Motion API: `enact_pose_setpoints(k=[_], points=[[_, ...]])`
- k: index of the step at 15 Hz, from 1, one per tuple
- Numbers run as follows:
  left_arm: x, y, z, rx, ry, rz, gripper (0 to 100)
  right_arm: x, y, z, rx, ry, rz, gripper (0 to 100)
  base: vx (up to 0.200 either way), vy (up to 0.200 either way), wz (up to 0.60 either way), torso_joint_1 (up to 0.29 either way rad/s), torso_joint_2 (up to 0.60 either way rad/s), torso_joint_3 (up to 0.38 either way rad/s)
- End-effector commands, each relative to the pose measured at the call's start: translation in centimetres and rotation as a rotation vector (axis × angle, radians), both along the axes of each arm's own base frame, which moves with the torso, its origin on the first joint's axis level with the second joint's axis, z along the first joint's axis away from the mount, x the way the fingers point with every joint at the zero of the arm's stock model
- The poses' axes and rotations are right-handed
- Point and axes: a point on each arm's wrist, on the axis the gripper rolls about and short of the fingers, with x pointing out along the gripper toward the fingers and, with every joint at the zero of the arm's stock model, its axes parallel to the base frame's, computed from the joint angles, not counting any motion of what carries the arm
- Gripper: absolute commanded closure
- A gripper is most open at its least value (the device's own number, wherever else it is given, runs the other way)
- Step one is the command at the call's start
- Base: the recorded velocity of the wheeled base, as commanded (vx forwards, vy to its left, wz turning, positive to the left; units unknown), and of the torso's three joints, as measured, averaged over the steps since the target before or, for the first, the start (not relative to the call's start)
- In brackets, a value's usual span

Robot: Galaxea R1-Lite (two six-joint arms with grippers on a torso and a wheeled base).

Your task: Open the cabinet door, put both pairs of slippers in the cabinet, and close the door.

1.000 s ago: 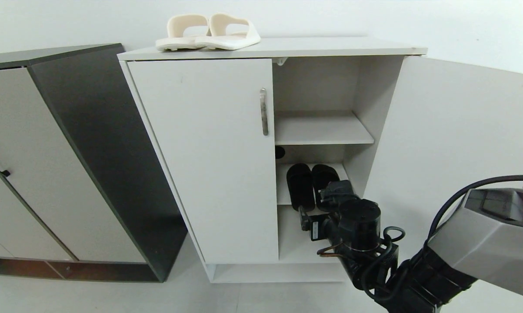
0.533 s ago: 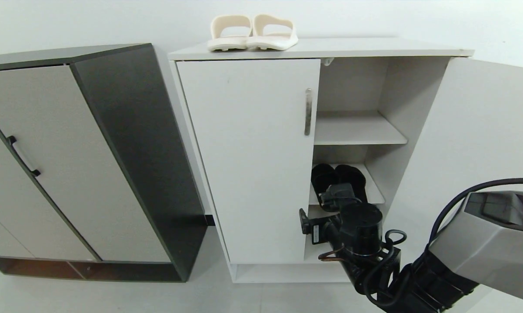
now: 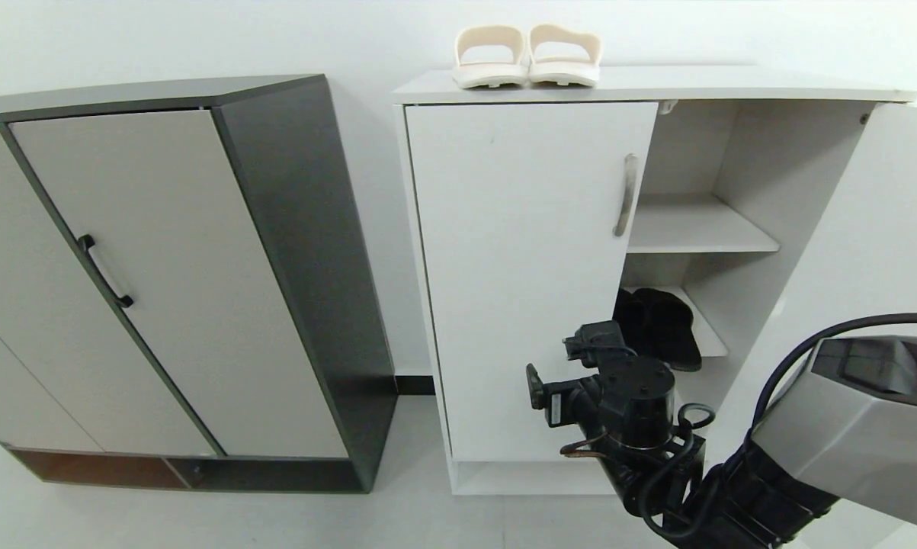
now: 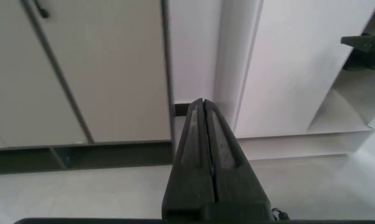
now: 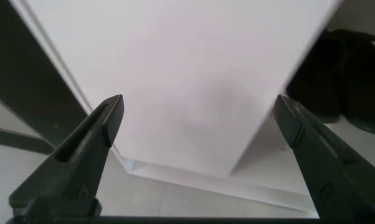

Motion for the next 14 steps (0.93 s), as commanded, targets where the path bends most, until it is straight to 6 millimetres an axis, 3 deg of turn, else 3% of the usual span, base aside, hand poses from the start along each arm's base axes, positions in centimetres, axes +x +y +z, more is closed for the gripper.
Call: enact_pose_setpoints(k=[1,14], points=[[0.01,0.00,0.00,0.001,0.001,0.000,100,0.12,-0.12,0.02,0.000,-0.001,-0.006,0,0.000,0.000,0.00,0.000,0.00,0.000],[0.01,0.00,0.00,0.000,0.002,0.000,100,-0.24,-0.43,-0.05,0.000,-0.038,0.017,0,0.000,0.000,0.00,0.000,0.00,0.000]])
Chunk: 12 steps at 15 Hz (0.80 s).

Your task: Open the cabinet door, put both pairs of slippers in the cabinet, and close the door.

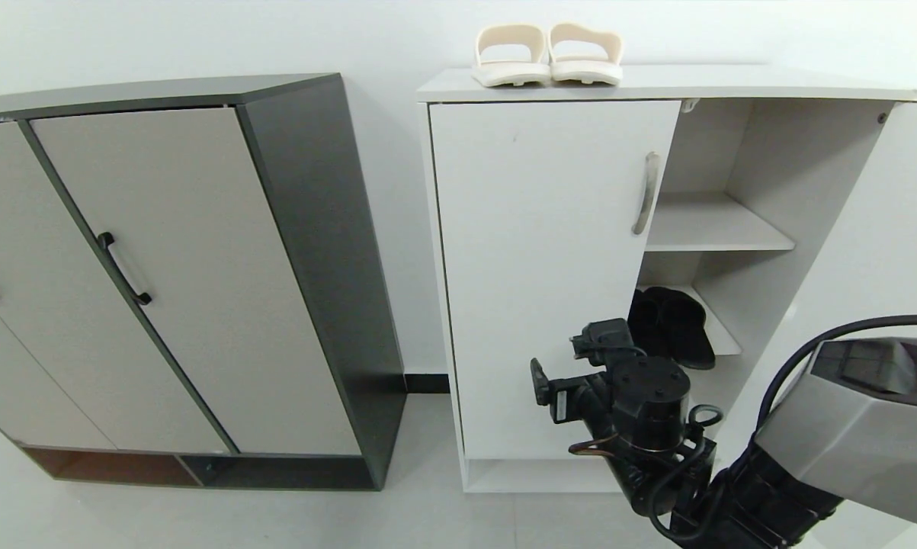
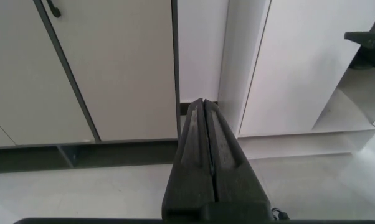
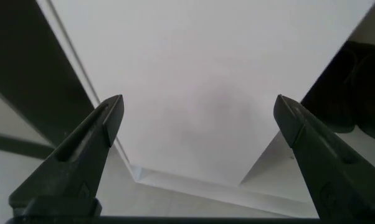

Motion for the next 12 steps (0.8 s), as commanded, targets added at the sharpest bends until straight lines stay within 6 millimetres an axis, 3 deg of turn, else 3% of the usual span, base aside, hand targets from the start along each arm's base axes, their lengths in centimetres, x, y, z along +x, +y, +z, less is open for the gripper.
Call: enact_pose_setpoints(k=[1,6,10,12], points=[[0.01,0.00,0.00,0.000,0.002,0.000,100,-0.04,0.06,-0.29,-0.005,0.002,0.009,0,0.000,0.000,0.00,0.000,0.00,0.000],[0.01,0.00,0.00,0.000,0.002,0.000,100,-0.01,0.10,-0.51,-0.012,0.006,0.011,0,0.000,0.000,0.00,0.000,0.00,0.000],[0.01,0.00,0.00,0.000,0.002,0.000,100,-0.01,0.10,-0.51,-0.012,0.005,0.009,0,0.000,0.000,0.00,0.017,-0.21,-0.300],[0.01,0.00,0.00,0.000,0.002,0.000,100,-0.05,0.14,-0.51,-0.013,0.005,0.011,0,0.000,0.000,0.00,0.046,-0.56,-0.364]])
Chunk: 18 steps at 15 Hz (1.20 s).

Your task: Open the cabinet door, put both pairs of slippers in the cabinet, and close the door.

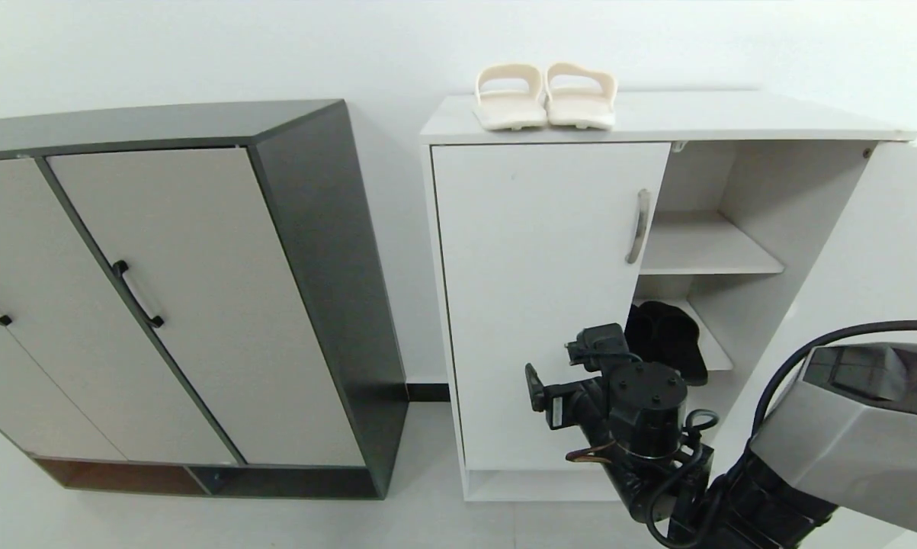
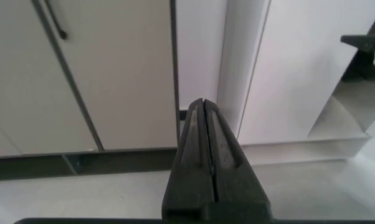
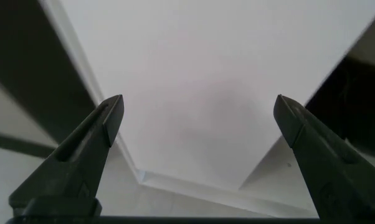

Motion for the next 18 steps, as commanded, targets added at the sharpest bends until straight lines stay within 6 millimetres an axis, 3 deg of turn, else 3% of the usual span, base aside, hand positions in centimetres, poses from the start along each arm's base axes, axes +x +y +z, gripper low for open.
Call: enact_pose_setpoints(k=[1,18], points=[[0.02,0.00,-0.03,0.000,0.003,0.001,100,0.03,-0.02,-0.04,-0.003,0.002,-0.002,0,0.000,0.000,0.00,0.090,-0.52,-0.359],[0.02,0.00,-0.03,0.000,0.003,0.001,100,-0.08,-0.07,-0.29,-0.049,0.000,-0.003,0,0.000,0.000,0.00,0.163,-0.49,-0.321]])
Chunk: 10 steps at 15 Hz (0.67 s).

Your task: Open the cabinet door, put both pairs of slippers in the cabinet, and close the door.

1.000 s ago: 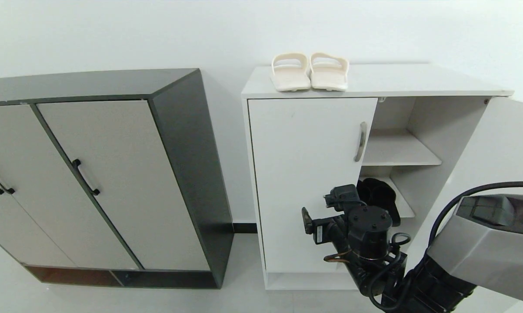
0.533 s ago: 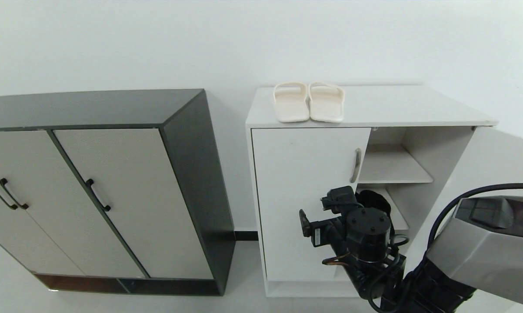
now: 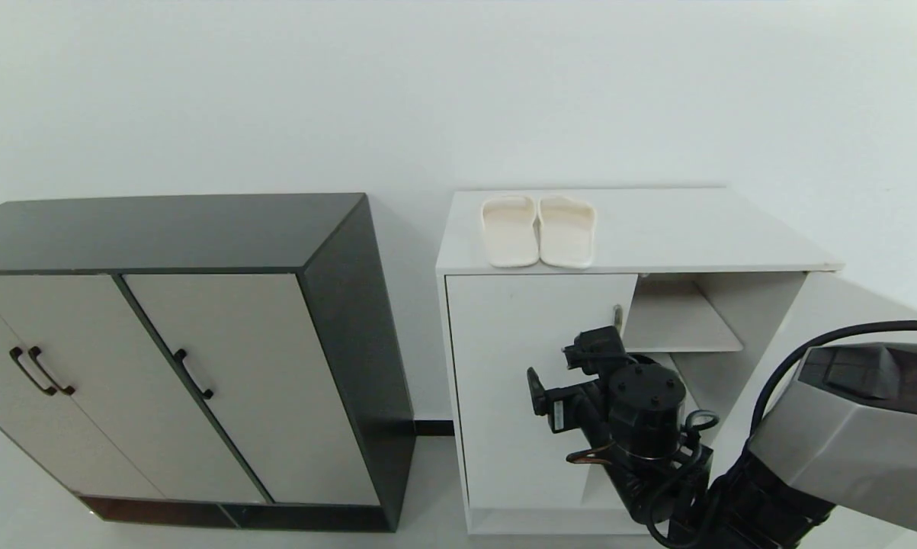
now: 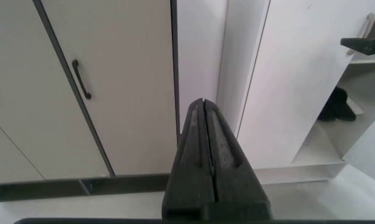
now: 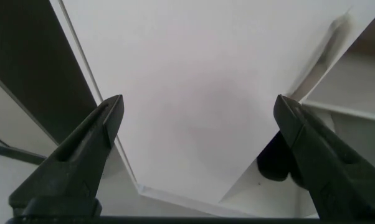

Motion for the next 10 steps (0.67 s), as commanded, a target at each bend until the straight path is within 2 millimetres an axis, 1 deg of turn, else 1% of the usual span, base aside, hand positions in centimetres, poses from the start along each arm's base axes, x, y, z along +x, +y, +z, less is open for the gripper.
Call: enact_pose_setpoints(k=[1,3,4,5,7,8,10], points=[[0.0,0.0,0.0,0.000,0.000,0.000,100,0.1,-0.1,-0.2,-0.018,0.000,-0.003,0,0.000,0.000,0.00,0.222,-0.54,-0.315],[0.0,0.0,0.0,0.000,0.000,-0.001,100,-0.1,-0.2,0.0,-0.045,-0.039,0.000,0,0.000,0.000,0.00,0.219,-0.52,-0.298],[0.0,0.0,0.0,-0.002,0.000,0.000,100,-0.3,-0.4,0.3,-0.094,-0.053,0.002,0,0.000,0.000,0.00,0.110,-0.27,-0.154],[0.0,0.0,0.0,-0.005,0.000,0.009,100,-0.3,-0.3,1.8,-0.116,-0.078,0.003,0,0.000,0.000,0.00,0.071,-0.16,-0.085],[0.0,0.0,0.0,-0.003,0.000,0.022,100,-0.7,0.4,5.6,-0.098,-0.092,-0.003,0,0.000,0.000,0.00,0.034,-0.07,-0.041],[0.0,0.0,0.0,-0.003,0.000,0.022,100,-1.0,0.2,7.8,-0.088,-0.071,-0.005,0,0.000,0.000,0.00,0.000,0.00,0.000],[0.0,0.0,0.0,-0.003,0.000,0.022,100,-1.5,0.7,10.8,-0.013,-0.032,0.004,0,0.000,0.000,0.00,0.000,0.00,0.000]])
